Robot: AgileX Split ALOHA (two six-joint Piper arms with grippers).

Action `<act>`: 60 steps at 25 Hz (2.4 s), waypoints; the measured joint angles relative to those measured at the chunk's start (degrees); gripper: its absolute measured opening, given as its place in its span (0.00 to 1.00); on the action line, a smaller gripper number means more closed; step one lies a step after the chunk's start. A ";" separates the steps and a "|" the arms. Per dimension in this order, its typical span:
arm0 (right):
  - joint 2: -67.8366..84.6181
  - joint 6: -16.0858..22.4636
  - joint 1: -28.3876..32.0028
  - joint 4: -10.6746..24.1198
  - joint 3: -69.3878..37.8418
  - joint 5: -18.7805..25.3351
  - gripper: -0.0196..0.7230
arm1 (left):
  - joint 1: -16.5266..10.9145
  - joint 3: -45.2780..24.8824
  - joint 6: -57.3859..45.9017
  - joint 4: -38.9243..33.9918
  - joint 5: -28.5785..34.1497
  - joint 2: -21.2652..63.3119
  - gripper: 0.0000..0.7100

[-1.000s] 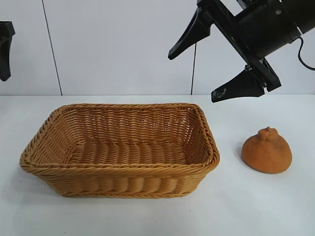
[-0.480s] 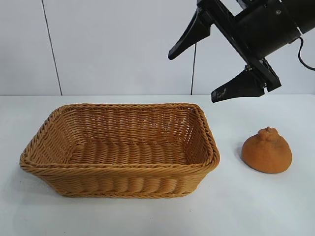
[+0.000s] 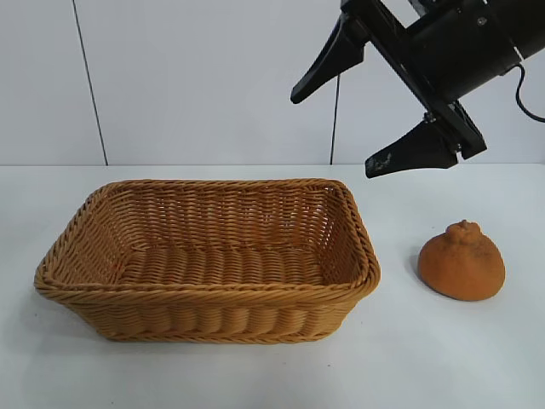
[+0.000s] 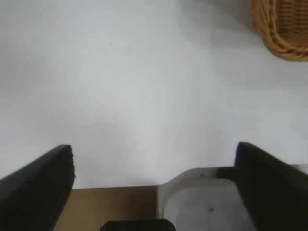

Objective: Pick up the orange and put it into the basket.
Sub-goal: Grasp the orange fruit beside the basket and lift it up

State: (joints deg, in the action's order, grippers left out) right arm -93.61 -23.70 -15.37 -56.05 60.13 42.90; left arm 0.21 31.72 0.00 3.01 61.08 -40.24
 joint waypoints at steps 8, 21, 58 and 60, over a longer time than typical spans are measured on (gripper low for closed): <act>0.00 0.80 0.00 5.02 4.52 1.75 0.96 | 0.00 -2.27 0.00 0.00 -0.51 20.29 0.90; 0.00 22.55 1.76 40.62 13.92 7.72 0.96 | 0.00 -2.90 -0.32 0.90 -0.24 40.47 0.90; -24.62 22.51 12.63 43.51 14.34 7.77 0.09 | 0.00 -2.90 -0.32 1.07 -0.24 40.51 0.90; -23.14 21.85 12.63 43.55 14.34 7.99 0.09 | 0.00 -2.90 -0.32 1.07 -0.24 40.51 0.90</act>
State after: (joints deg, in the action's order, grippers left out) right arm -116.75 -1.85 -2.74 -12.50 74.47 50.89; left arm 0.21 28.82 -0.32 4.08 60.85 0.27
